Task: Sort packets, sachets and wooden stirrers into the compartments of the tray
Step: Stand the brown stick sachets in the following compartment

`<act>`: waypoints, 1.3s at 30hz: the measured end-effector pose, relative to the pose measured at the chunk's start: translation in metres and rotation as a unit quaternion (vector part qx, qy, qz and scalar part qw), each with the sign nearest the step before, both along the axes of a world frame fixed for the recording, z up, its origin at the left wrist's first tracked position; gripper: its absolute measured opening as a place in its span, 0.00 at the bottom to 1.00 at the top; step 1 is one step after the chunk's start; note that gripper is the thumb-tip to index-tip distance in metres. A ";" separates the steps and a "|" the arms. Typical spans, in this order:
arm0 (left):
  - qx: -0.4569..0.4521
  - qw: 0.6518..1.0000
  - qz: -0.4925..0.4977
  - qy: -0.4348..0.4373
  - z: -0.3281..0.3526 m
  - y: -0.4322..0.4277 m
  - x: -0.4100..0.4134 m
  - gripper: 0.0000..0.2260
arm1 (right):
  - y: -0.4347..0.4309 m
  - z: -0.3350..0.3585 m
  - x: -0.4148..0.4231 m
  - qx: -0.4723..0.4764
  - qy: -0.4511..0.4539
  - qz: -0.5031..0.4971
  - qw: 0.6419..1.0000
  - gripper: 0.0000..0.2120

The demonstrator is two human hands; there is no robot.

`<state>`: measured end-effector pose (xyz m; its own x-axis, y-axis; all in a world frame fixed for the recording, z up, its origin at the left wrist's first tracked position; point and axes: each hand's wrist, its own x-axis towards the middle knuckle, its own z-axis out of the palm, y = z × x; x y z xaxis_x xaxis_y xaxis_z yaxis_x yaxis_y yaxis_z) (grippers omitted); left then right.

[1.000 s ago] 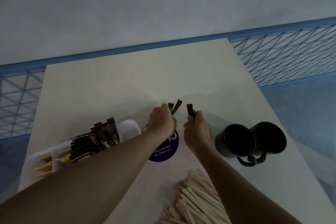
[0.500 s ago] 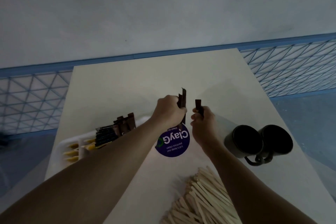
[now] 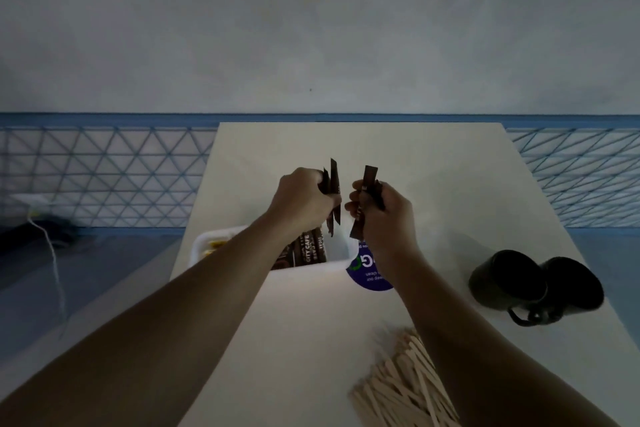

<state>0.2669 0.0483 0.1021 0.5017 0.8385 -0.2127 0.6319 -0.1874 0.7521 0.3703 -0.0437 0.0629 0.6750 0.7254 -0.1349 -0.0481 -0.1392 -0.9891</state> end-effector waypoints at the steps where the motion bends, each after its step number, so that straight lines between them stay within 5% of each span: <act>1: 0.005 1.000 0.013 0.004 -0.002 0.003 -0.016 0.09 | 0.006 0.001 -0.013 0.010 0.017 0.011 1.000 0.14; 11: 0.019 0.998 0.049 0.016 -0.039 -0.006 -0.060 0.07 | 0.019 -0.017 -0.053 0.009 0.091 0.029 0.995 0.15; 20: 0.045 0.997 0.058 0.027 -0.059 -0.018 -0.060 0.07 | 0.018 -0.034 -0.061 -0.052 0.038 0.052 0.997 0.16; 27: 0.061 0.996 0.061 0.012 -0.057 -0.011 -0.058 0.04 | 0.017 -0.044 -0.058 -0.127 -0.134 0.107 0.977 0.14; 31: 0.066 0.996 0.051 -0.034 -0.054 -0.003 -0.058 0.13 | 0.021 -0.045 -0.054 -0.158 -0.237 0.125 0.950 0.13; 34: 0.067 0.996 0.028 -0.058 -0.051 -0.001 -0.058 0.18 | 0.022 -0.044 -0.053 -0.171 -0.254 0.124 0.944 0.12; 39: 0.080 0.995 0.017 -0.063 -0.055 0.003 -0.058 0.10 | 0.022 -0.042 -0.054 -0.153 -0.272 0.096 0.945 0.09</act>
